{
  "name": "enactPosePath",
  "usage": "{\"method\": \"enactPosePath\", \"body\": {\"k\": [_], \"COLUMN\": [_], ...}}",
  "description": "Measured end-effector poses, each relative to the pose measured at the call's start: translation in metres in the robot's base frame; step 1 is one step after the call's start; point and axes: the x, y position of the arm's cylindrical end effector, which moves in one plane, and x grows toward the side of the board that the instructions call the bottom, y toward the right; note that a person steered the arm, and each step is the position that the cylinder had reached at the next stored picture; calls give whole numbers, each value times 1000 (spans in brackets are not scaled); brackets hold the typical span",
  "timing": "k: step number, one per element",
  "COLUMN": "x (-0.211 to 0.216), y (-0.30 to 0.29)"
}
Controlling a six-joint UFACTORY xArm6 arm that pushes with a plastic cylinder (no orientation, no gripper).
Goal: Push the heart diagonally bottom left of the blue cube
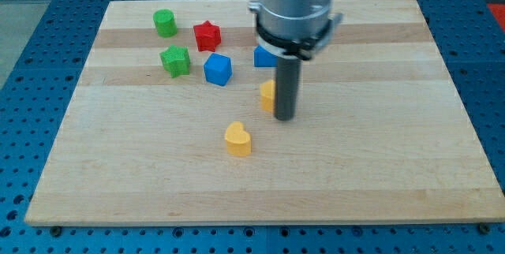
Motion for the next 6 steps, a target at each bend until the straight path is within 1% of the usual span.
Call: {"method": "enactPosePath", "body": {"k": [1, 2, 3, 4, 5, 6], "x": [-28, 22, 68, 79, 74, 39], "y": [-10, 31, 27, -28, -73, -97]}}
